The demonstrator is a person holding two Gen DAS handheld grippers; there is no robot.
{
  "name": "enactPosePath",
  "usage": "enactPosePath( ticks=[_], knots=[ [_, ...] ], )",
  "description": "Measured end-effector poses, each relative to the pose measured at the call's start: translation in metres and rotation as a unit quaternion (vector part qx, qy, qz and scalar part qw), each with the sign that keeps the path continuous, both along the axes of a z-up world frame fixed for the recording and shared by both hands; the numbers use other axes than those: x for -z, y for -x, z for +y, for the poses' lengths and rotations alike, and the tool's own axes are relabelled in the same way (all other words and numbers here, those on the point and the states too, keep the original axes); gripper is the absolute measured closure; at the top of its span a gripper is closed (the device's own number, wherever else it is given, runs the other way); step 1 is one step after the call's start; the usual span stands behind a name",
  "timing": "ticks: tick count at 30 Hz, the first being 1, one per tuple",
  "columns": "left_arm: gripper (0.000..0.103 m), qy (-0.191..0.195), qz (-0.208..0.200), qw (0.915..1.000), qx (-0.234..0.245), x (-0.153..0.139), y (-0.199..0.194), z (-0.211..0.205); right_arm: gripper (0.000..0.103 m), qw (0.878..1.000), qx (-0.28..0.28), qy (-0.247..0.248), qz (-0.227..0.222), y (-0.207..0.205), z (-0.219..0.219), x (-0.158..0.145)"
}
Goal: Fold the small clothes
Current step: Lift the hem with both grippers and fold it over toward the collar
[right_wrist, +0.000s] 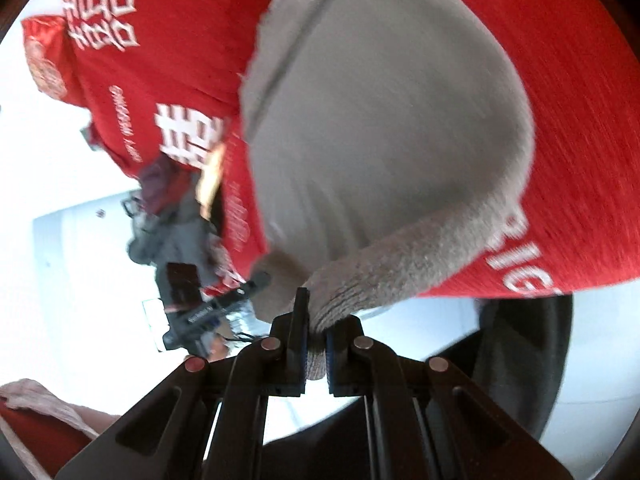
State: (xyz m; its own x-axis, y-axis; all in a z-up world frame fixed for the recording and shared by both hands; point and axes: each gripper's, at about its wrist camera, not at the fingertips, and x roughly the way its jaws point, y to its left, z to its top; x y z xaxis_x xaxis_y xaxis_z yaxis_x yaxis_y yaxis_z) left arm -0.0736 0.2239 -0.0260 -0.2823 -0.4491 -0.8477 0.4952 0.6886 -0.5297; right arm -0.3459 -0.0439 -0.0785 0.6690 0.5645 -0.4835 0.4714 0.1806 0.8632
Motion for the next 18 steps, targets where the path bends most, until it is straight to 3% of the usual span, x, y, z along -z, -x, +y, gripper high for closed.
enactPosePath(
  ticks=[8, 11, 13, 16, 18],
  knots=[
    [0.089, 0.041, -0.033, 0.9972, -0.053, -0.035, -0.062, -0.037, 0.096, 0.997, 0.001, 0.01, -0.072, -0.049, -0.045, -0.049],
    [0.089, -0.003, -0.076, 0.9966, -0.033, -0.038, -0.066, -0.047, 0.096, 0.997, -0.018, 0.023, -0.076, -0.075, -0.059, -0.062],
    [0.088, -0.047, -0.073, 0.9962, -0.005, -0.029, -0.062, -0.05, 0.096, 0.997, -0.032, 0.025, -0.067, -0.089, -0.069, -0.061],
    [0.047, -0.118, -0.075, 0.9899, 0.023, -0.007, -0.049, -0.049, 0.096, 0.998, -0.044, 0.019, -0.048, -0.096, -0.081, -0.048],
    [0.046, -0.134, -0.136, 0.9795, 0.062, -0.004, -0.034, -0.052, 0.096, 0.998, -0.045, 0.009, -0.031, -0.096, -0.083, -0.037]
  ],
)
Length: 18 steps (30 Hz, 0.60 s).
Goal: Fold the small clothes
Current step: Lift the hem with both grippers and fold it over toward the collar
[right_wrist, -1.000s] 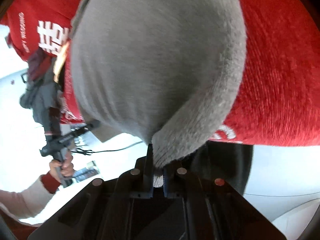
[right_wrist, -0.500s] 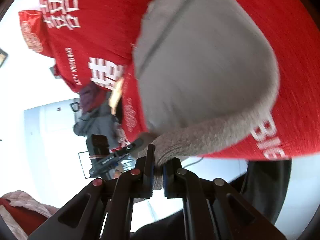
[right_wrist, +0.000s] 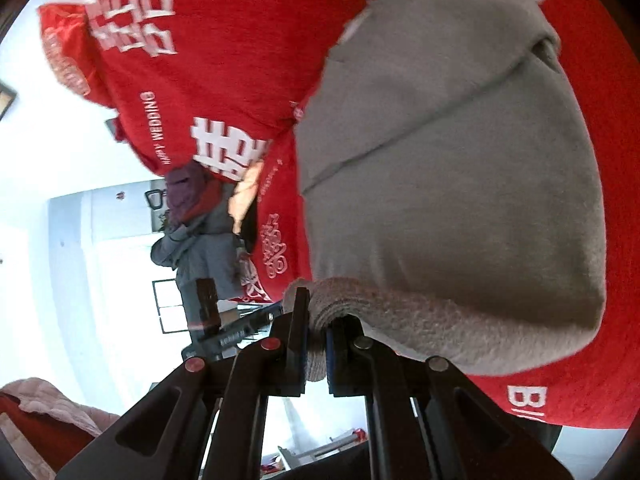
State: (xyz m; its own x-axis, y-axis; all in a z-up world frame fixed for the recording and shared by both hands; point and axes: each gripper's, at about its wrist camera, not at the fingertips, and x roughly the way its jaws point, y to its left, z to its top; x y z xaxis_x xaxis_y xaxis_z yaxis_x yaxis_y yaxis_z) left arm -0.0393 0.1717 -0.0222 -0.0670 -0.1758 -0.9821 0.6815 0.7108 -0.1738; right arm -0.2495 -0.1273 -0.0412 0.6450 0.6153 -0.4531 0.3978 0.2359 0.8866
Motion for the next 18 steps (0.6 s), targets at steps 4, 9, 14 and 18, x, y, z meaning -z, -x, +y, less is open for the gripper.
enactPosePath(
  ticks=[4, 9, 14, 18],
  knots=[
    [0.046, -0.026, -0.073, 0.9872, 0.139, 0.003, 0.03, -0.019, 0.096, 1.0, 0.0, -0.011, 0.025, 0.006, -0.005, 0.016],
    [0.046, -0.038, -0.106, 0.9424, 0.315, 0.022, 0.075, -0.047, 0.096, 0.999, 0.001, -0.016, 0.031, 0.004, -0.005, 0.02],
    [0.046, -0.046, -0.109, 0.9132, 0.39, 0.042, 0.098, -0.061, 0.096, 0.999, 0.003, -0.019, 0.026, 0.005, -0.007, 0.023],
    [0.096, -0.044, -0.075, 0.9233, 0.374, 0.047, 0.092, -0.061, 0.096, 0.999, 0.009, -0.02, 0.025, 0.008, -0.005, 0.025]
  ],
)
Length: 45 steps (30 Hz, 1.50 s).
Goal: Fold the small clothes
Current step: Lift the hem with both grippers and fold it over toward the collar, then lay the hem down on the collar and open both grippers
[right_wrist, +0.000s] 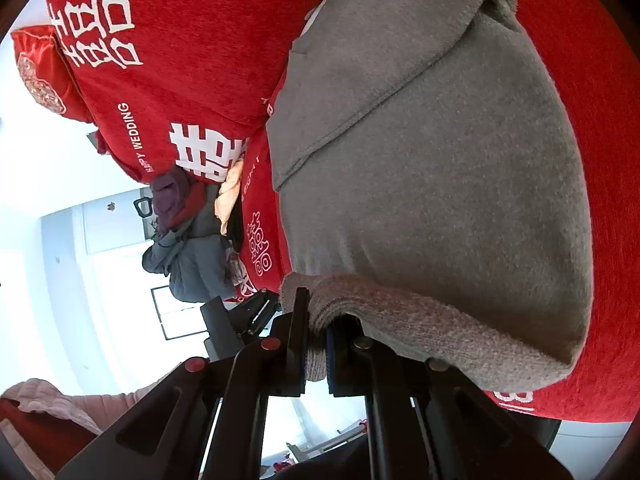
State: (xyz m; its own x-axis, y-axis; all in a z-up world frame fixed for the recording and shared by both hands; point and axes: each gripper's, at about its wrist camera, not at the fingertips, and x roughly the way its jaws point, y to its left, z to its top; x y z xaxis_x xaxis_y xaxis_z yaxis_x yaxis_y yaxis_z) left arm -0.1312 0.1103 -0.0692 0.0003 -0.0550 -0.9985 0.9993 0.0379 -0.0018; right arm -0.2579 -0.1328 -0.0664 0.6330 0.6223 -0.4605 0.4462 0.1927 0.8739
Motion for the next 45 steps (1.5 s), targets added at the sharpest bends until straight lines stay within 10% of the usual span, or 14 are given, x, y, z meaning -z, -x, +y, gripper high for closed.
enactPosePath(
  ticks=[4, 9, 21, 37, 39, 41, 45],
  knots=[
    [0.096, 0.03, 0.054, 0.9897, -0.129, -0.021, -0.043, 0.004, 0.096, 1.0, 0.016, 0.004, -0.009, 0.003, 0.0, -0.008],
    [0.096, 0.096, 0.09, 0.9526, -0.274, -0.059, -0.107, 0.008, 0.096, 0.998, 0.037, 0.015, -0.043, -0.003, -0.01, -0.033],
    [0.096, 0.214, 0.066, 0.8976, -0.38, -0.103, -0.233, -0.055, 0.096, 0.99, 0.065, 0.08, -0.099, -0.075, -0.1, -0.087],
    [0.094, 0.107, 0.014, 0.8887, -0.446, 0.019, -0.309, -0.129, 0.095, 0.992, 0.085, 0.089, 0.043, -0.17, -0.196, 0.039],
    [0.075, 0.086, 0.007, 0.8849, -0.458, 0.022, -0.312, -0.128, 0.092, 0.99, 0.086, 0.091, 0.066, -0.175, -0.199, 0.05],
    [0.029, 0.08, -0.014, 0.879, -0.47, 0.017, -0.315, -0.124, 0.092, 0.989, 0.09, 0.094, 0.075, -0.178, -0.2, 0.052],
    [0.027, 0.097, -0.038, 0.8649, -0.491, -0.007, -0.318, -0.106, 0.066, 0.986, 0.092, 0.118, 0.078, -0.181, -0.201, 0.036]
  ],
)
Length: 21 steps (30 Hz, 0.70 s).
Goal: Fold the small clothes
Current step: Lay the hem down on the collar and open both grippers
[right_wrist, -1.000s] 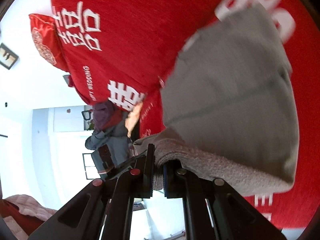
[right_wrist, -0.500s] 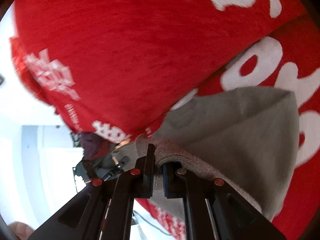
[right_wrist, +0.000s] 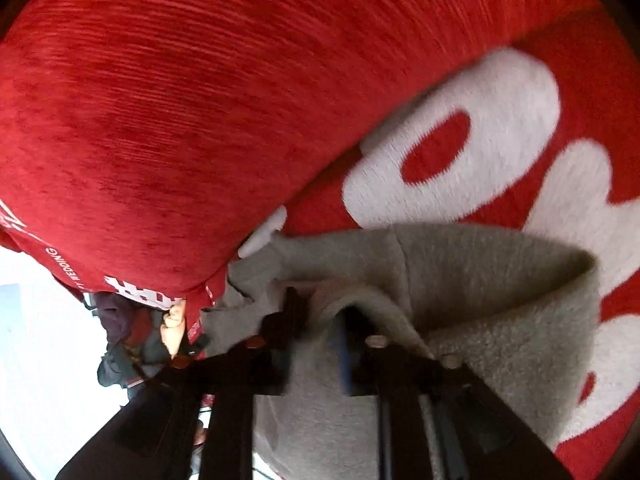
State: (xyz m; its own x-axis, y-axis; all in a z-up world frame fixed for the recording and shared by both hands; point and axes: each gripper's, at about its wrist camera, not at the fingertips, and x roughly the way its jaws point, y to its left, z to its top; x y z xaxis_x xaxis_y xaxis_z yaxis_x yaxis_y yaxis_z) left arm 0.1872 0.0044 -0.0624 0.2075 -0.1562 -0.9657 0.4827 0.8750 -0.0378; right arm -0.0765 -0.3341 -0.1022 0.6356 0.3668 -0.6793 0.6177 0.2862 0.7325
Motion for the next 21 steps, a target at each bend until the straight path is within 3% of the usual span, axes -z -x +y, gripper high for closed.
enactPosePath(
  ticks=[1, 2, 6, 8, 11, 15, 16, 21],
  knots=[
    [0.027, 0.004, 0.002, 1.0, -0.003, -0.004, 0.0, 0.004, 0.05, 1.0, 0.006, 0.011, -0.003, 0.002, -0.002, -0.007],
    [0.027, 0.005, 0.002, 1.0, -0.005, -0.008, 0.001, 0.007, 0.046, 1.0, 0.014, 0.025, -0.005, 0.005, -0.004, -0.015],
    [0.027, 0.025, 0.013, 0.9993, 0.025, -0.021, 0.015, 0.01, 0.05, 0.998, 0.007, 0.057, -0.013, 0.015, -0.003, -0.041],
    [0.027, 0.033, 0.025, 0.9972, 0.062, -0.019, 0.029, 0.0, 0.061, 0.997, -0.037, 0.062, -0.017, 0.009, 0.008, -0.046],
    [0.027, 0.029, 0.034, 0.9945, 0.095, -0.006, 0.044, -0.023, 0.061, 0.993, -0.09, 0.07, -0.003, -0.008, 0.025, -0.037],
    [0.027, 0.008, 0.052, 0.9966, 0.063, 0.028, 0.036, -0.035, 0.061, 0.99, -0.11, 0.073, 0.041, -0.023, 0.037, -0.006],
    [0.027, 0.009, 0.051, 0.9972, 0.054, 0.032, 0.031, -0.034, 0.066, 0.989, -0.106, 0.082, 0.054, -0.024, 0.036, -0.001],
    [0.027, 0.019, 0.049, 0.9981, 0.034, 0.022, 0.015, -0.025, 0.066, 0.993, -0.056, 0.089, 0.052, -0.01, 0.014, -0.004]
  ],
)
